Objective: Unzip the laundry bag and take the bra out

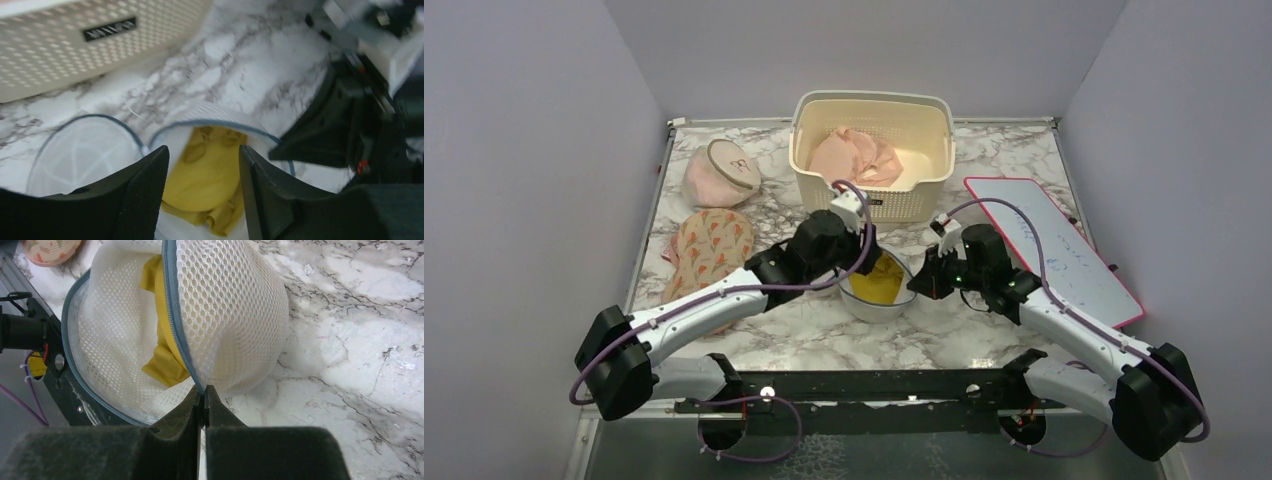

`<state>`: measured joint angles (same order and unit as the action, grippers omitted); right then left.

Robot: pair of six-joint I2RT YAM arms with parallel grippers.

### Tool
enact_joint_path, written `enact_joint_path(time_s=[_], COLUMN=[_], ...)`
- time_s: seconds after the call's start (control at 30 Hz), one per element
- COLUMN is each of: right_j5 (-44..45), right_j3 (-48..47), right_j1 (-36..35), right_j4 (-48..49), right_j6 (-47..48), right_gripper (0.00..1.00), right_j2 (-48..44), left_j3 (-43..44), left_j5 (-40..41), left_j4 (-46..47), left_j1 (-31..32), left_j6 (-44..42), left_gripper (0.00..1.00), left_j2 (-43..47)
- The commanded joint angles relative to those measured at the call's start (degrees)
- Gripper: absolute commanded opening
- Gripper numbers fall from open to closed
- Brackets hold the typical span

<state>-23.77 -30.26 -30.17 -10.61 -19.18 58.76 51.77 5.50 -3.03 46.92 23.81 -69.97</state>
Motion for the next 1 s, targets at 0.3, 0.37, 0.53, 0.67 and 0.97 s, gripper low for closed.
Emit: enact_joint_path(time_s=[0.3,0.37,0.53,0.67,0.97], right_j5=[-1.5,-1.3,-0.6,-1.1,-1.9], right_j3=[-0.2,-0.1,0.0,0.2,0.9], right_j1=[-0.7,-0.6,-0.7,-0.7,-0.6], right_j4=[1.0,1.1,1.3,1.3,2.1], right_j6=[0.5,0.5,0.5,0.5,0.5], right_gripper=[0.01,0.01,0.01,0.01,0.01], right_j2=[-0.6,-0.8,-1.7,-2.1,-4.0], left_j3=[-4.9,-5.0,-7.7,-9.4,-11.0], left_j5=[19.5,21.6,26.3,27.6,29.3], left_j4=[5.2,5.6,10.7,13.0,12.9], left_j1=[18.6,18.6,18.5,18.5,17.7], left_j6=[8.9,11.2,17.5,21.6,29.9], left_gripper=[0.3,0.37,0.54,0.54,0.71], left_j2=[-8.2,-9.4,-9.8,-11.1,-13.6])
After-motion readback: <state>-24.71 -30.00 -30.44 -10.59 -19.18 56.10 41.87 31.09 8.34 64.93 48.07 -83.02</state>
